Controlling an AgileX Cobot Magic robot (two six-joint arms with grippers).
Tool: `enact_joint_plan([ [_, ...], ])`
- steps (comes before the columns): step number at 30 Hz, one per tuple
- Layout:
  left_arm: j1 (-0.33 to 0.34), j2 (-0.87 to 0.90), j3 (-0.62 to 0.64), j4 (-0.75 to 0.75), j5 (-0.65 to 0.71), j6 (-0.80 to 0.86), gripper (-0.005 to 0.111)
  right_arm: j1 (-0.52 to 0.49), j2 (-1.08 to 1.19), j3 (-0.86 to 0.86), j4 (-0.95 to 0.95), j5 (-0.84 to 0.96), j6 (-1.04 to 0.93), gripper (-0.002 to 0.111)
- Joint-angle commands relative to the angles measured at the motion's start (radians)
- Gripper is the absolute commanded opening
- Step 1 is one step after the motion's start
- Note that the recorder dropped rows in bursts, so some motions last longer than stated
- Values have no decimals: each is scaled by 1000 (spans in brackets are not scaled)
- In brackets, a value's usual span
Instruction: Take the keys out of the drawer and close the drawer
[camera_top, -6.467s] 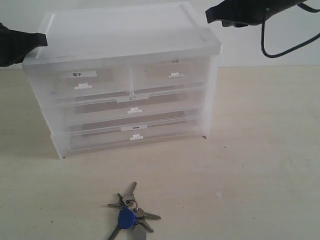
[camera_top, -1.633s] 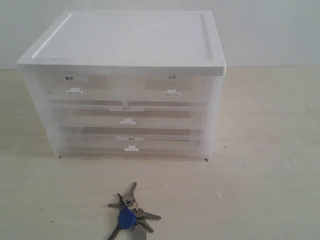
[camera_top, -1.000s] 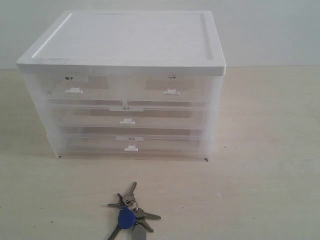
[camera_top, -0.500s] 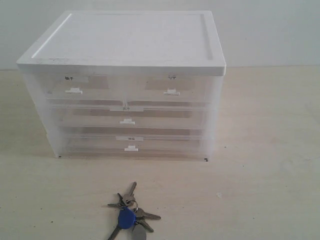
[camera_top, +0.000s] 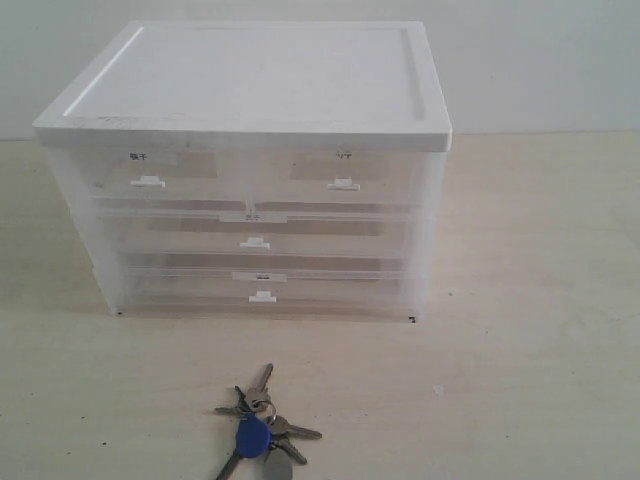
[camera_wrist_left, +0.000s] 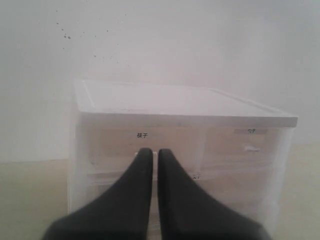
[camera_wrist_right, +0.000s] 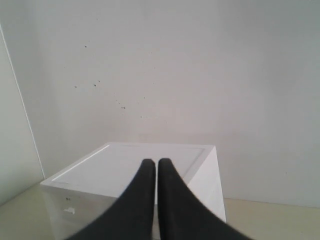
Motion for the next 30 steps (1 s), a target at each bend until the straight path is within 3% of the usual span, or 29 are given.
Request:
enact_joint_plan([
  [1, -3, 4, 3, 4, 2, -12, 5, 0, -2, 2, -5, 2, 0, 0],
  [16, -3, 4, 3, 4, -4, -19, 5, 0, -2, 2, -5, 2, 0, 0],
  [23, -3, 4, 3, -80, -122, -64, 5, 0, -2, 2, -5, 2, 0, 0],
  [26, -3, 4, 3, -202, -139, -4, 5, 0, -2, 2, -5, 2, 0, 0],
  [30, -3, -15, 3, -554, -93, 242, 5, 0, -2, 2, -5, 2, 0, 0],
])
